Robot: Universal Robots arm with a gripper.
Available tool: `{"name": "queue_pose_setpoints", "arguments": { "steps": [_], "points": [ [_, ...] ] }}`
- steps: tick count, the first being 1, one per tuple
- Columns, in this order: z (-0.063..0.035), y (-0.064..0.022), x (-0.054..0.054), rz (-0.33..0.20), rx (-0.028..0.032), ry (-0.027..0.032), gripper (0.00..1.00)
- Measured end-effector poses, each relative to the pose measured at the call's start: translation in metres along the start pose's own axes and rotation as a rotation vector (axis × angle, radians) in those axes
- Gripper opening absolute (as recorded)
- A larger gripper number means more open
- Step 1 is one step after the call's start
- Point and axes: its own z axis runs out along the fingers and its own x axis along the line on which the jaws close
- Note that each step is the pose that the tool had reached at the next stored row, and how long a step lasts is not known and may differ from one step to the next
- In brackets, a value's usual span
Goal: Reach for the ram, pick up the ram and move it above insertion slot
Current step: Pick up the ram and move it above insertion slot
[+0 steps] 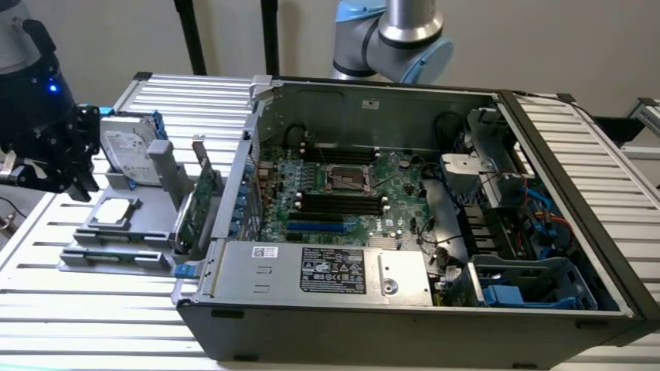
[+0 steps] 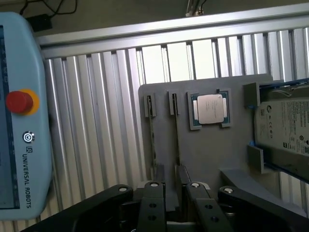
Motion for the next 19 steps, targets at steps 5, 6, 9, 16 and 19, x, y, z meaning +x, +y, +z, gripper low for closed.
{"name": "queue_pose_setpoints", "arguments": {
  "steps": [5, 6, 9, 16, 19],
  "points": [
    [0.0091, -0.0006, 0.002, -0.006, 0.0001, 0.0001, 0.26],
    [0.0108, -0.0007, 0.002, -0.007, 0.0001, 0.0002, 0.33],
    [0.0163, -0.0011, 0.004, -0.011, 0.0001, 0.0004, 0.33],
    [0.0292, -0.0023, 0.009, -0.023, 0.0002, 0.0008, 0.33],
    [0.0346, -0.0028, 0.011, -0.029, 0.0003, 0.001, 0.33]
  ]
}}
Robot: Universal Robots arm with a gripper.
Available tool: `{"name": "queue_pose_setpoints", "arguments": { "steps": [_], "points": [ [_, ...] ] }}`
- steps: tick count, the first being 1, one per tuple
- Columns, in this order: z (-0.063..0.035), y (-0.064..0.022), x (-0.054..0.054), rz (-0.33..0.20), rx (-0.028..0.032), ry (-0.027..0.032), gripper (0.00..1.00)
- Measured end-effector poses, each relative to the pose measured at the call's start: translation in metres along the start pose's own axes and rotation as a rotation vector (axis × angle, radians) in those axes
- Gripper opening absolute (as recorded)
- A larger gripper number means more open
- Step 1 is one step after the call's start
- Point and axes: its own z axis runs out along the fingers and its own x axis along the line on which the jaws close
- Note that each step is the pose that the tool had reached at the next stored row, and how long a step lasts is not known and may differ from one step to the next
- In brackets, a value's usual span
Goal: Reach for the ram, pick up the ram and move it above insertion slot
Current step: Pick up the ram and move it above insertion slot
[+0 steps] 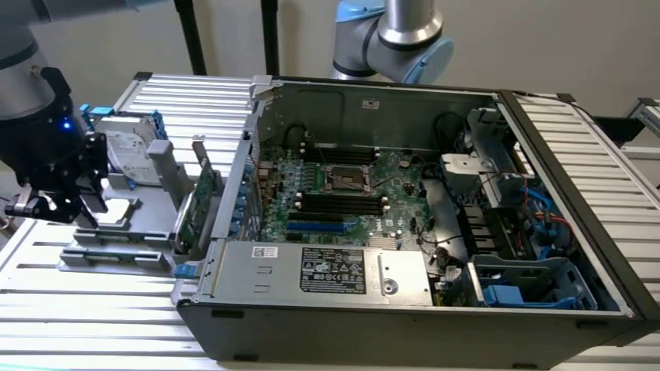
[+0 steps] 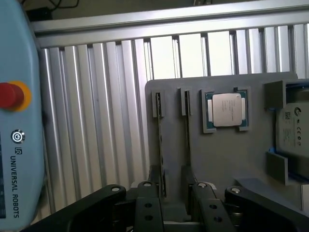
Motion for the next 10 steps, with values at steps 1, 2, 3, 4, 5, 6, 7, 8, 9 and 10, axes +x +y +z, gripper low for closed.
{"name": "queue_pose_setpoints", "arguments": {
  "steps": [1, 2, 3, 4, 5, 6, 7, 8, 9, 10],
  "points": [
    [0.0018, -0.0001, 0.001, -0.002, 0.0001, 0.0, 0.33],
    [0.0036, -0.0002, 0.001, -0.004, 0.0, 0.0002, 0.33],
    [0.0054, -0.0004, 0.002, -0.006, 0.0, 0.0003, 0.33],
    [0.0072, -0.0005, 0.002, -0.007, 0.0, 0.0004, 0.33],
    [0.0092, -0.0006, 0.003, -0.01, 0.0001, 0.0003, 0.33],
    [0.011, -0.0006, 0.003, -0.012, 0.0001, 0.0005, 0.33],
    [0.0128, -0.0007, 0.004, -0.014, 0.0002, 0.0005, 0.33],
    [0.0145, -0.0008, 0.004, -0.017, 0.0002, 0.0007, 0.33],
    [0.0164, -0.0009, 0.004, -0.021, 0.0004, 0.0006, 0.33],
    [0.0182, -0.001, 0.004, -0.024, 0.0005, 0.0008, 0.33]
  ]
}}
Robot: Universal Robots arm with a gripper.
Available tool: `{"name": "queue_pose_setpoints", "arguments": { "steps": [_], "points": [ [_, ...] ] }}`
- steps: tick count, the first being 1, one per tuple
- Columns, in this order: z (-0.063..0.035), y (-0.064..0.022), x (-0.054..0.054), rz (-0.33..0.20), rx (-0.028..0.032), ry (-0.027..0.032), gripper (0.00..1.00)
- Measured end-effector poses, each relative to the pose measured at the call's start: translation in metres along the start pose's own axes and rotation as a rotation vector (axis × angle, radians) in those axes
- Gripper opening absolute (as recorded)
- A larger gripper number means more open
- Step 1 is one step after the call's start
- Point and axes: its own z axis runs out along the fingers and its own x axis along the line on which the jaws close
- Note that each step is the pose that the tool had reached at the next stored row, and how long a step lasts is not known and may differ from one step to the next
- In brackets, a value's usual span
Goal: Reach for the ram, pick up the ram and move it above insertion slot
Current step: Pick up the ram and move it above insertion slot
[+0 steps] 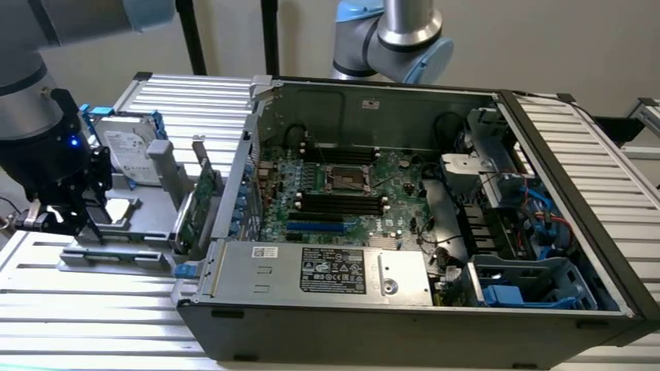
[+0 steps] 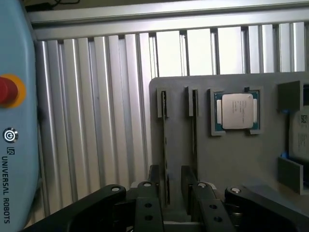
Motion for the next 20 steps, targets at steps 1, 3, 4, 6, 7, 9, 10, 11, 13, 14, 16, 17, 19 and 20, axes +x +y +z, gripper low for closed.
{"name": "queue_pose_setpoints", "arguments": {
  "steps": [1, 3, 4, 6, 7, 9, 10, 11, 13, 14, 16, 17, 19, 20],
  "points": [
    [0.0018, -0.0001, 0.0, -0.004, 0.0, 0.0003, 0.33],
    [0.0055, -0.0002, 0.0, -0.013, 0.0001, 0.0006, 0.33],
    [0.0073, -0.0003, 0.0, -0.017, 0.0001, 0.0007, 0.33],
    [0.0108, -0.0004, 0.0, -0.024, 0.0001, 0.001, 0.33],
    [0.0127, -0.0004, 0.0, -0.027, 0.0002, 0.0011, 0.33],
    [0.0163, -0.0006, 0.0, -0.034, 0.0002, 0.0014, 0.33],
    [0.0182, -0.0006, 0.0, -0.037, 0.0003, 0.0014, 0.33],
    [0.02, -0.0007, 0.0, -0.04, 0.0003, 0.0016, 0.33],
    [0.0237, -0.0008, 0.0, -0.046, 0.0004, 0.0017, 0.33],
    [0.0254, -0.0009, 0.0, -0.049, 0.0004, 0.0019, 0.33],
    [0.0291, -0.0011, 0.0, -0.055, 0.0005, 0.002, 0.33],
    [0.0309, -0.0011, 0.0, -0.058, 0.0004, 0.0022, 0.33],
    [0.0345, -0.0013, 0.0, -0.063, 0.0005, 0.0024, 0.33],
    [0.0362, -0.0014, 0.0, -0.066, 0.0005, 0.0025, 0.33]
  ]
}}
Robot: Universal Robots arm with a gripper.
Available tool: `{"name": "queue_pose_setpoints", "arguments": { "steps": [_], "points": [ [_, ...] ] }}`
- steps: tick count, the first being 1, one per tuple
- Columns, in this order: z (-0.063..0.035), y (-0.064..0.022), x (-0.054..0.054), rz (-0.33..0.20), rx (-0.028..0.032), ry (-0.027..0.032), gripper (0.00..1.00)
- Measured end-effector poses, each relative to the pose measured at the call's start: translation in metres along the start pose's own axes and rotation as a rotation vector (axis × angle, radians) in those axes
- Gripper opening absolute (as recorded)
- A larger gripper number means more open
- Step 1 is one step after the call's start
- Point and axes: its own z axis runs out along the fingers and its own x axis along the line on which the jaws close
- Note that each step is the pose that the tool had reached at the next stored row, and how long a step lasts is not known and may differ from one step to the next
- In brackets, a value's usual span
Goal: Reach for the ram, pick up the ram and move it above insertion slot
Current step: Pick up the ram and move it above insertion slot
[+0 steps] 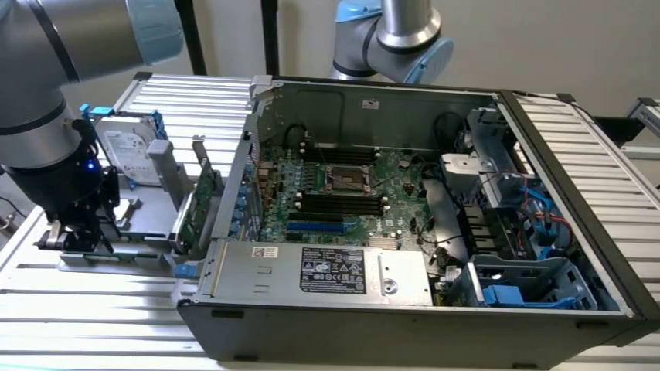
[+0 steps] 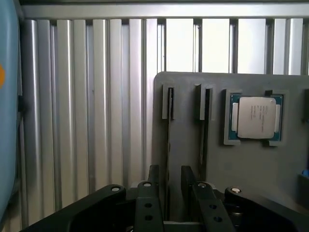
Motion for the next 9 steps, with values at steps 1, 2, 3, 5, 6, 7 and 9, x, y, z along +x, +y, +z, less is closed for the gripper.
{"name": "queue_pose_setpoints", "arguments": {
  "steps": [1, 2, 3, 5, 6, 7, 9],
  "points": [
    [0.0017, 0.0, 0.0, -0.003, 0.0001, 0.0001, 0.33],
    [0.0034, -0.0001, 0.0, -0.006, 0.0001, 0.0002, 0.33],
    [0.005, -0.0002, 0.0, -0.009, 0.0, 0.0004, 0.33],
    [0.0082, -0.0003, 0.0, -0.014, 0.0, 0.0006, 0.33],
    [0.0098, -0.0004, 0.0, -0.017, 0.0002, 0.0006, 0.33],
    [0.0112, -0.0004, 0.0, -0.02, 0.0002, 0.0008, 0.33],
    [0.0139, -0.0005, 0.0, -0.025, 0.0002, 0.0009, 0.33]
  ]
}}
